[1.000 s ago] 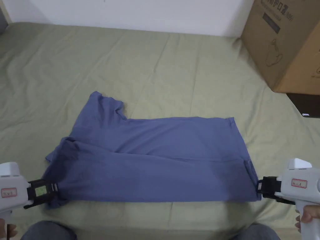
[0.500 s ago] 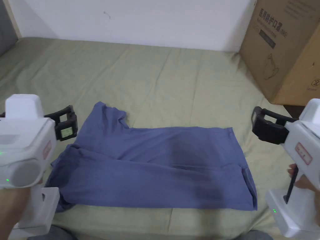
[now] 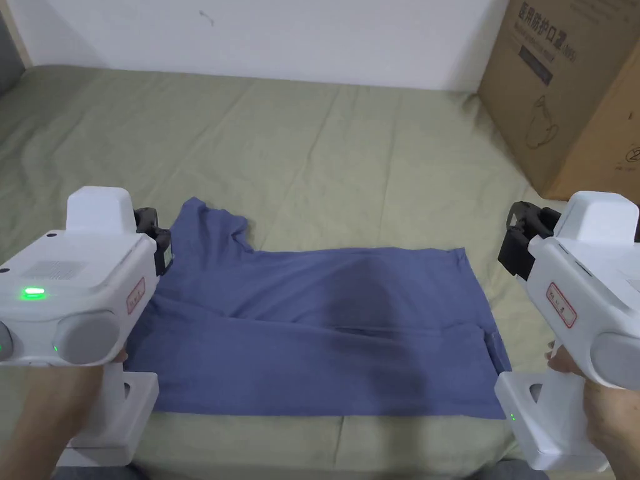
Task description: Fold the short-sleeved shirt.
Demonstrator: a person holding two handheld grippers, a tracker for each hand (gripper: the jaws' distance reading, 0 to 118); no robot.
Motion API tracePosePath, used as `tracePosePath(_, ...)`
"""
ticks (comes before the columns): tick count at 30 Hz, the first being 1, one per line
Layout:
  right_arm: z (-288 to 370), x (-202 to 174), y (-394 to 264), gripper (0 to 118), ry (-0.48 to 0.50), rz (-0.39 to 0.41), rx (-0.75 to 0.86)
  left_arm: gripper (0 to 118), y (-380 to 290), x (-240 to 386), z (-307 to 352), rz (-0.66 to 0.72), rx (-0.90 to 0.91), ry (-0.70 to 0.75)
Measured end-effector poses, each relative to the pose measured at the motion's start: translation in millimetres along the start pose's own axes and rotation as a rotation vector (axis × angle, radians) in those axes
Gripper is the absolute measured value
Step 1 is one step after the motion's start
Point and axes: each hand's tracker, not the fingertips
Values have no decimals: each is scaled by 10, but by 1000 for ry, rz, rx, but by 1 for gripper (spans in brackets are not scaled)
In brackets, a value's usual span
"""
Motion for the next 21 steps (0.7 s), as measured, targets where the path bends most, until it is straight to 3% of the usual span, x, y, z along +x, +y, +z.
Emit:
tracePosePath(7,-289,-31,41,0,9,7,-36,0,296,-259,-665,28,-202,-27)
tracePosePath(9,-390,-47,42,0,11,-3,-45,0,364,-368,-947,92,-270,-50)
tracePosePath(11,-498,-56,31,0,16,-10,-61,25,425,-454,-1259,139,-353,-71)
tracePosePath(13,-629,-72,-6,0,20,-12,-78,66,423,-490,-1609,127,-441,-49)
tracePosePath(14,-689,-82,-27,0,22,-11,-86,74,394,-495,-1775,114,-483,-49)
tracePosePath(19,-968,-120,-147,0,24,-1,-141,91,79,-517,-2538,82,-709,-8)
tracePosePath(21,-1059,-116,-199,0,24,5,-164,91,-71,-534,-2753,88,-766,25)
